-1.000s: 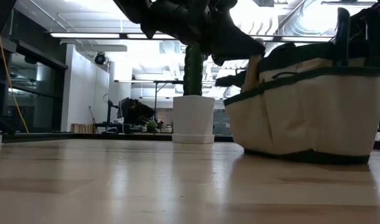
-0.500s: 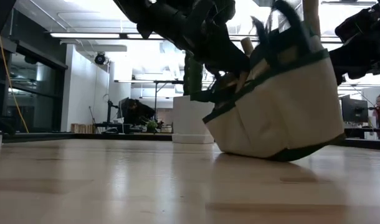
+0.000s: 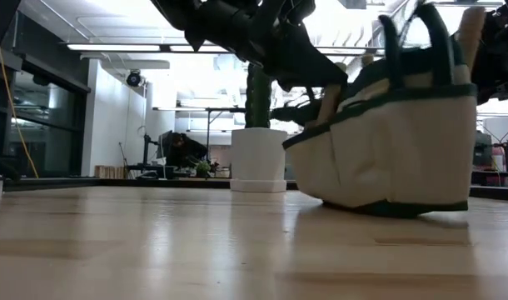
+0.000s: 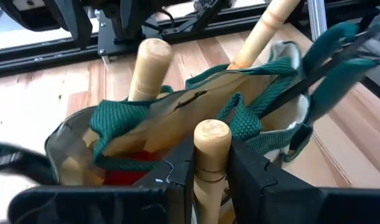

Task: Pick & Place Garden tools in Gardening bag
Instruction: Put the brown hand rake into the brown gardening bag, then return to Home Position

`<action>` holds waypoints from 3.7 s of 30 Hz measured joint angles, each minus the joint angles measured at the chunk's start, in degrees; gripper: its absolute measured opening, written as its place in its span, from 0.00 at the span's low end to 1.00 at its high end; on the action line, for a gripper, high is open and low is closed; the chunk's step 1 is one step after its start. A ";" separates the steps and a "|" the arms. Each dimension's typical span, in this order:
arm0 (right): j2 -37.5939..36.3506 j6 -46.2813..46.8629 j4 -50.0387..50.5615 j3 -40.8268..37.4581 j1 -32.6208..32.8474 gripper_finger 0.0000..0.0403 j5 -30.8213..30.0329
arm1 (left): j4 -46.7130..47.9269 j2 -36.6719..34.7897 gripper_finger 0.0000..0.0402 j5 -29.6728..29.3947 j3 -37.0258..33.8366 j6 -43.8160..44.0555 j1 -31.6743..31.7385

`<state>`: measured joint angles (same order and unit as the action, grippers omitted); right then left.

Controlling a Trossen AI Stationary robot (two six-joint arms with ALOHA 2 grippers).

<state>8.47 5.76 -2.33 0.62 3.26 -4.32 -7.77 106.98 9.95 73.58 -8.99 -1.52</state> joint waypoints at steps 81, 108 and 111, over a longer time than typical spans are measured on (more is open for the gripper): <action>1.11 0.01 0.07 0.00 0.00 0.42 0.00 | -18.73 -34.35 0.33 -9.07 -36.44 7.78 4.96; 1.25 0.00 0.00 0.00 0.00 0.42 0.00 | -24.71 -75.90 0.33 -23.87 -72.64 15.29 4.90; 1.25 0.00 0.00 0.00 0.00 0.42 0.00 | -24.03 -76.61 0.33 -23.94 -72.70 15.08 4.87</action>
<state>9.72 5.76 -2.33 0.62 3.27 -4.32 -31.80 30.37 -14.00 0.89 6.08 3.36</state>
